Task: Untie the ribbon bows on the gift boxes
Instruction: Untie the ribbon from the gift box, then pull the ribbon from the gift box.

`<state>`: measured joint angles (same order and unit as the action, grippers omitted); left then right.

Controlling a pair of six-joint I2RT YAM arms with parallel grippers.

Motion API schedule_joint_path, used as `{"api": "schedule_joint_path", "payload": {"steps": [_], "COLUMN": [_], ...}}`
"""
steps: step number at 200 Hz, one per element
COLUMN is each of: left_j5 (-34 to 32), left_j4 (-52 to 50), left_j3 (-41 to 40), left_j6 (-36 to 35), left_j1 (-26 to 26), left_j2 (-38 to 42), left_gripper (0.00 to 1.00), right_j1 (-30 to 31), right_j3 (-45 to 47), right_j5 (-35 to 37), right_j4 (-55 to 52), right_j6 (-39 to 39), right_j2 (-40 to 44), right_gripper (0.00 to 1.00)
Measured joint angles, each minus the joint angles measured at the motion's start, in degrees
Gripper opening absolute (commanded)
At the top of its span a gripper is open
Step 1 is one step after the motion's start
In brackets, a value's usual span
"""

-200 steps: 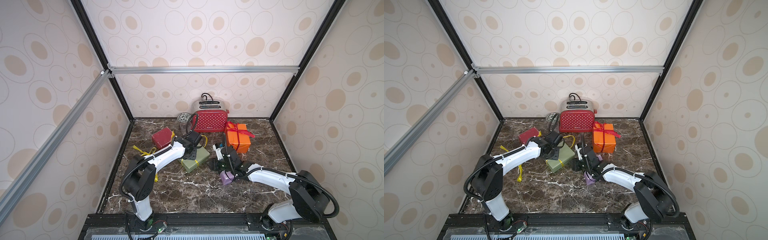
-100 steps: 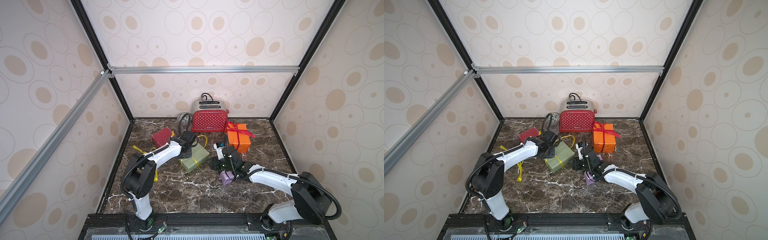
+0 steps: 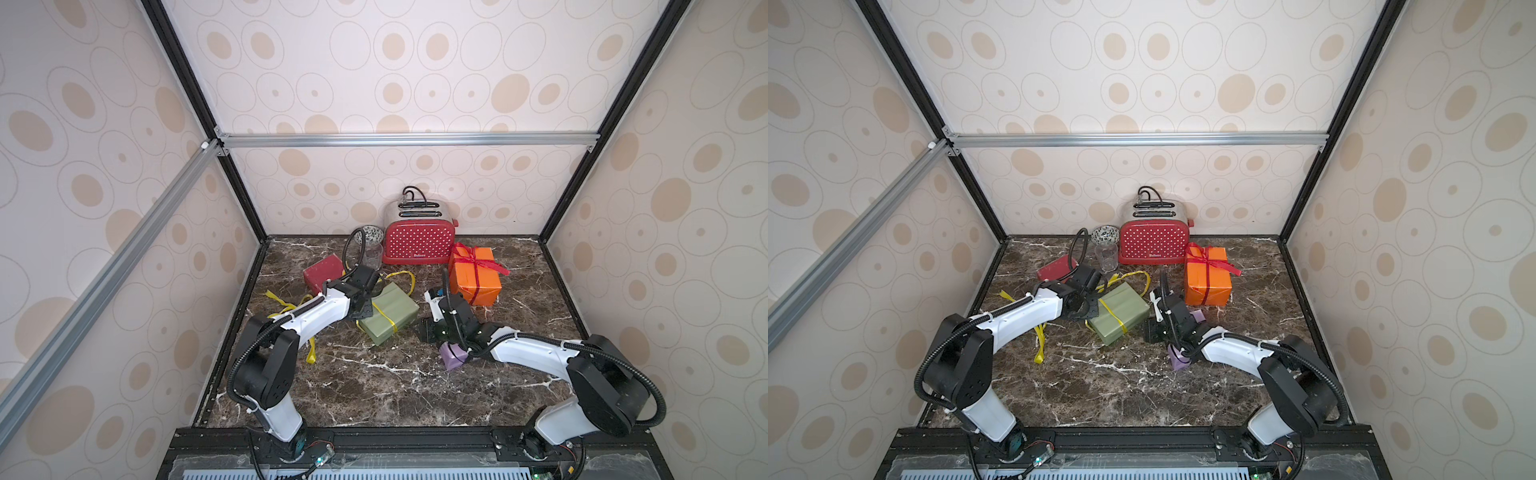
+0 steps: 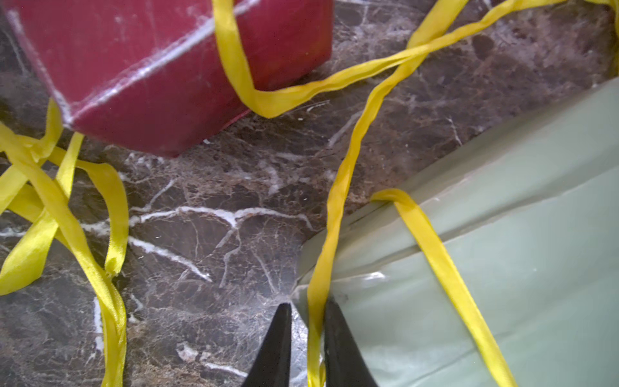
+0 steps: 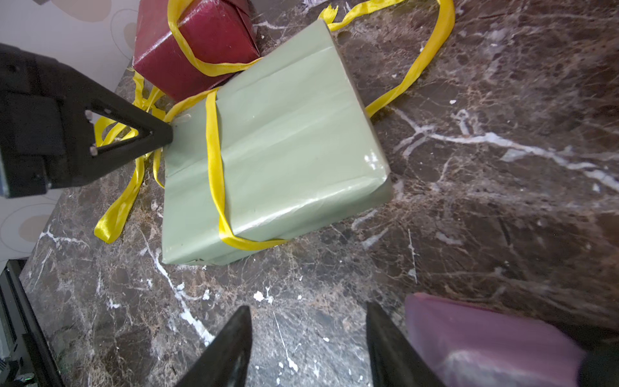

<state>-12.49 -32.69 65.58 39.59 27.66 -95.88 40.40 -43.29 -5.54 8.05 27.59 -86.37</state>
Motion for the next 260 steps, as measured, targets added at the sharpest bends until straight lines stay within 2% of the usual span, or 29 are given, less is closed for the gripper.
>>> {"api": "schedule_joint_path", "payload": {"steps": [52,62,106,119,132,151,183,201,218,234,260], "left_j5": [-2.5,-2.2,0.0,0.6,0.9,2.3,5.4,5.8,5.9,5.5,4.4], "left_j4": [1.7,2.7,6.2,7.5,8.1,8.7,9.7,9.8,9.4,8.0,3.4], "left_j3": [-5.4,-7.6,-12.6,-12.4,-11.2,-7.1,1.2,3.4,4.1,4.4,7.7], "left_j6": [2.7,3.7,7.8,7.7,6.8,4.6,2.6,2.6,3.5,5.5,8.7], "left_j1": [-2.8,-3.8,-5.0,-4.2,-2.4,1.9,7.6,9.6,10.4,10.5,10.5], "left_j2": [3.0,4.2,9.2,10.8,11.5,10.9,6.0,2.8,0.0,-2.4,-6.3], "left_gripper": [0.21,0.30,0.47,0.58,0.73,0.82,0.80,0.75,0.67,0.54,0.53], "right_j1": [0.0,0.0,0.0,0.0,0.0,0.0,0.0,0.0,0.0,0.0,0.0], "right_j3": [-0.8,-0.9,-0.9,-1.0,-1.2,-1.5,-1.6,-1.6,-1.6,-1.5,-1.5], "right_j5": [0.2,0.2,0.2,0.2,0.2,0.5,1.5,2.4,3.2,4.0,4.4], "right_j4": [-0.3,-0.3,-0.4,-0.4,-0.5,-0.7,-0.8,-0.8,-0.8,-0.7,-0.7], "right_j6": [0.0,0.0,0.0,0.0,0.0,0.0,0.0,0.2,0.3,0.5,0.5], "right_j2": [-0.5,-0.5,-0.8,-0.9,-1.0,-1.3,-1.3,-1.3,-1.3,-1.2,-1.1], "right_gripper": [0.56,0.56,0.56,0.56,0.56,0.56,0.56,0.56,0.56,0.56,0.56]}}
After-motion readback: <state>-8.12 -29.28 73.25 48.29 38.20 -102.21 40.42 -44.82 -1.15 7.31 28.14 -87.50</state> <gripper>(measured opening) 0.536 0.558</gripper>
